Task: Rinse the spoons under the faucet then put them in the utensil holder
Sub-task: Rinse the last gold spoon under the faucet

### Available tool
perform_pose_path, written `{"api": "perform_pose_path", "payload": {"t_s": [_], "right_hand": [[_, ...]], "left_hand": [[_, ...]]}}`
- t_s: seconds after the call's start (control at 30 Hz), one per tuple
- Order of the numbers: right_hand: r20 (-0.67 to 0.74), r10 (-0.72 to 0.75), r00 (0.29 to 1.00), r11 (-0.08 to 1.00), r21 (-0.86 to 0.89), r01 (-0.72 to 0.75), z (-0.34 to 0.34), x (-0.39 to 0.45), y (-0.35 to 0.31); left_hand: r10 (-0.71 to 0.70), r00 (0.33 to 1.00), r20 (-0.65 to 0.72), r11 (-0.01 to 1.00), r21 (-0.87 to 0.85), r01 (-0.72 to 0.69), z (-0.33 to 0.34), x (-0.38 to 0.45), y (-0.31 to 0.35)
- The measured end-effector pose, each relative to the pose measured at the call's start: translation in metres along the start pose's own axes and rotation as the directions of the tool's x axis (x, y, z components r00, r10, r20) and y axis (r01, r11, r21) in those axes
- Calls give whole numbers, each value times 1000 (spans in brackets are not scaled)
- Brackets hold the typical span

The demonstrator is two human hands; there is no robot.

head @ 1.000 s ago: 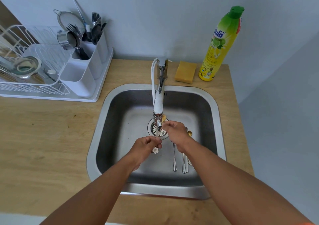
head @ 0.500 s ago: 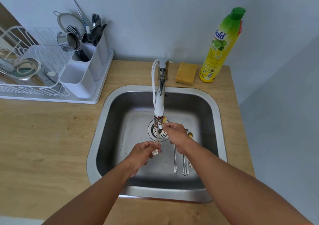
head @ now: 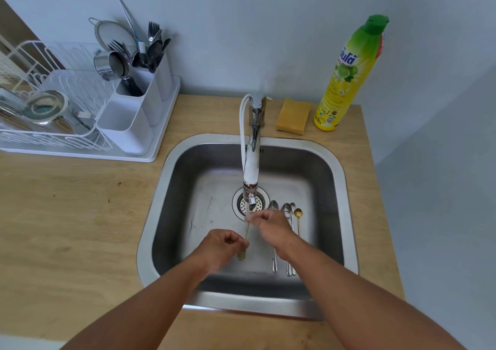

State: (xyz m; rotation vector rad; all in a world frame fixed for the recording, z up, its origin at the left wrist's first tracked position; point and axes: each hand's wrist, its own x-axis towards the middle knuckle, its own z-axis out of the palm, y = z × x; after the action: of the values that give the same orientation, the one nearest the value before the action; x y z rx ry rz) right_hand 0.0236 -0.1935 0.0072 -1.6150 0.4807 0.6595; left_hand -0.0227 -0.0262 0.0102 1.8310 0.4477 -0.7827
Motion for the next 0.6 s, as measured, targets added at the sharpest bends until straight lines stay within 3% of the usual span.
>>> {"api": "perform_pose_path", "payload": {"t_s": [0.1,0.37,0.6], "right_hand": [[-12,17,1000,1000,7,-17,-5,-1,9],[0,24,1000,1000,15,-24,-4,-3,13],[19,21,1000,1000,-14,-21,-6,0,7]], "left_hand": [[-24,999,45,999,44,22,2,-1,-2],[-92,996,4,985,-144,92,7,8,24],[-120,991,61,991,-45,123,5,-3,5]]}}
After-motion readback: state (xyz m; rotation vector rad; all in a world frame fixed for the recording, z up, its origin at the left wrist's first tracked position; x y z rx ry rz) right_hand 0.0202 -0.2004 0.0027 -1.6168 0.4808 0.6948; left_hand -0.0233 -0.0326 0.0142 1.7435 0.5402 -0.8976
